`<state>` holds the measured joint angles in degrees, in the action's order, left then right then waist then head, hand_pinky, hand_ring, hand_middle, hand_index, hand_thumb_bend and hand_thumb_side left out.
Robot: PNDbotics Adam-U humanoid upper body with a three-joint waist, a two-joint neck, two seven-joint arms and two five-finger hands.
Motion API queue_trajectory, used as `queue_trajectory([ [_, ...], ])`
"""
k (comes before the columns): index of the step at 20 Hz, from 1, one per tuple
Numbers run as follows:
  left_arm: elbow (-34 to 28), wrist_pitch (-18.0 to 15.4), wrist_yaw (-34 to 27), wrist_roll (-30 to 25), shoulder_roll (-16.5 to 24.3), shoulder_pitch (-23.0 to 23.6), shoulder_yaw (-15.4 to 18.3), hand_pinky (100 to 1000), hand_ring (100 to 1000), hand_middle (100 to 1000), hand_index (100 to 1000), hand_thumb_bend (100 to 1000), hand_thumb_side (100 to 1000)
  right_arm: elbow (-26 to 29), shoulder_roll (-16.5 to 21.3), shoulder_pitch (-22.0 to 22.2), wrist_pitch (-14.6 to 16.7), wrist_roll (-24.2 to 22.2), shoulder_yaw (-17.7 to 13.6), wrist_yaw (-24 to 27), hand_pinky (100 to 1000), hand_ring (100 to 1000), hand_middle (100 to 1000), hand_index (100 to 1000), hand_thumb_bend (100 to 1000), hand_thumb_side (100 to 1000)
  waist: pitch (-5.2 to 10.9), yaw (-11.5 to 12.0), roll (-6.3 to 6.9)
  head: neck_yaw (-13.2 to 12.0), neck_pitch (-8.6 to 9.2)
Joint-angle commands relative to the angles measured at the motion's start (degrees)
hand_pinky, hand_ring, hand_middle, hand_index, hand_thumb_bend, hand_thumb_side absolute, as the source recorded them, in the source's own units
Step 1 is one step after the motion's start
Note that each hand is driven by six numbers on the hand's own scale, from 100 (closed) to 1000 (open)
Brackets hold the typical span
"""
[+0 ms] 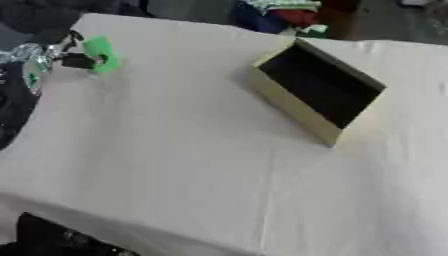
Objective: Pick up objects on the table and place them in the box.
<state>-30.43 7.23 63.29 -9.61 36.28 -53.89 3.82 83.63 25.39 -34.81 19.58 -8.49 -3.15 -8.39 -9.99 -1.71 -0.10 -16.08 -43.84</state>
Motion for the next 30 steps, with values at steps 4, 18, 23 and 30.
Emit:
queue_trajectory([
  [4, -0.36, 0.85, -0.09, 0.05, 2.21, -0.66, 0.39, 765, 764, 769, 926, 430, 747, 0.22, 0.83, -1.24, 0.40, -0.14, -0.57, 0.36, 643, 861, 648, 833, 100, 281, 0.63, -0.16, -0.20, -0.45, -0.28],
  [18, -1.08, -1.37, -4.53, 3.62, 1.89, -0.57, 1.04, 683, 609, 588, 764, 107, 383, -0.07, 0.60, -1.20, 0.56, -0.32, -0.61, 0.47, 644, 862, 648, 833, 100, 285, 0.70, -0.25, -0.31, -0.97, -0.28],
  [23, -2.75, -3.74, -8.25, 7.30, 2.32, -0.87, 0.89, 655, 559, 521, 709, 100, 322, -0.09, 0.62, -1.07, 0.55, -0.38, -0.65, 0.43, 644, 862, 648, 833, 100, 285, 0.97, -0.18, -0.10, -1.39, -0.28],
  [30, -7.56, -7.06, -10.41, 6.77, 3.06, -1.88, -1.04, 663, 571, 531, 719, 100, 329, -0.08, 0.64, -0.98, 0.52, -0.45, -0.61, 0.36, 645, 862, 648, 833, 100, 286, 1.48, 0.12, 0.27, -1.63, -0.28],
])
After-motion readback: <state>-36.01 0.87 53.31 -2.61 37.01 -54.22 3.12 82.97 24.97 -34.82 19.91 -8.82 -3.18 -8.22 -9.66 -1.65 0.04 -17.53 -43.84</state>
